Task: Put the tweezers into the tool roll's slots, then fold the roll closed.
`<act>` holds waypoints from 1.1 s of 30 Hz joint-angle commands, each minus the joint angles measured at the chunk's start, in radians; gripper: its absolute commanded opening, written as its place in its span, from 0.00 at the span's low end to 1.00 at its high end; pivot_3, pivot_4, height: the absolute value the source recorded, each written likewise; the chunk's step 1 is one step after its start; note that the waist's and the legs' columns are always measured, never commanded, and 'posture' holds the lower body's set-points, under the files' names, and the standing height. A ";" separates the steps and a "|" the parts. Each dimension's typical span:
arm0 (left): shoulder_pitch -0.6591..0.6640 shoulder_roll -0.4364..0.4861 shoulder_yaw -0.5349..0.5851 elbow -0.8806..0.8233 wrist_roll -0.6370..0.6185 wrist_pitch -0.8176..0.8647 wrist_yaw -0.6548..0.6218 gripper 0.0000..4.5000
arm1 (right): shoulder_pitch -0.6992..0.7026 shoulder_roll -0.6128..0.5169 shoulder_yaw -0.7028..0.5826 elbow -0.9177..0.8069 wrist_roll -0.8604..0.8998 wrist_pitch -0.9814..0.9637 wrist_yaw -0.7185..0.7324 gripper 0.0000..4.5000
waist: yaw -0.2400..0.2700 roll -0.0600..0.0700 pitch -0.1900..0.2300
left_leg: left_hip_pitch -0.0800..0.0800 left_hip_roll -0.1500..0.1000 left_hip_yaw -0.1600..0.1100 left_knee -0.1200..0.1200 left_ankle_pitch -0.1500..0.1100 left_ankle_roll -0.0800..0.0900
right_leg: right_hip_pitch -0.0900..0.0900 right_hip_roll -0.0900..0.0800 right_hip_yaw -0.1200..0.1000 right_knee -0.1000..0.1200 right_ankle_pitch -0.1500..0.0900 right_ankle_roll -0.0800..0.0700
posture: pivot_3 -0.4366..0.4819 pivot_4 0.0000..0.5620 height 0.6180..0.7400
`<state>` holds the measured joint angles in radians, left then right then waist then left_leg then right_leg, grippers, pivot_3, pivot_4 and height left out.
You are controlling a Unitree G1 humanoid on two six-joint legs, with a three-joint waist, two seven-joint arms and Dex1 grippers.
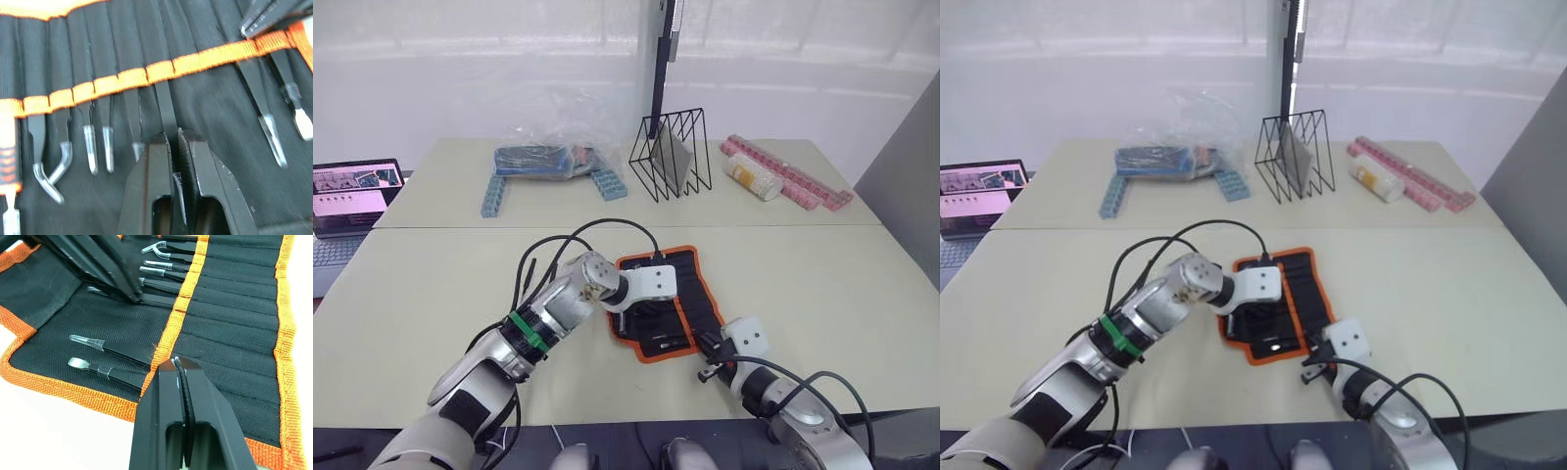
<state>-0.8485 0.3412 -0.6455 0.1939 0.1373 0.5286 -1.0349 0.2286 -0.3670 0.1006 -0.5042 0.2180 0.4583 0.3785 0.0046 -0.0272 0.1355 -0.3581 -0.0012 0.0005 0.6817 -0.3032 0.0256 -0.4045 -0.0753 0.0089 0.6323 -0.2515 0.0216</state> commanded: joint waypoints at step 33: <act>0.028 0.089 0.134 -0.262 -0.019 0.125 -0.031 0.99 | 0.004 -0.004 0.040 0.065 -0.008 0.043 0.009 0.00 | -0.007 0.000 0.000 | 0.003 0.000 0.000 0.002 0.000 0.000 | 0.001 0.000 0.003 0.008 -0.001 0.001 | 0.48 0.27 0.87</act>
<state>-0.8248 0.4129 -0.5542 0.0024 0.1409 0.6217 -1.0547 0.2174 -0.3674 0.1129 -0.4893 0.2180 0.4588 0.3771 -0.0020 -0.0273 0.1353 -0.3546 -0.0013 0.0008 0.6841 -0.3032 0.0258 -0.4038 -0.0755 0.0123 0.6402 -0.2527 0.0228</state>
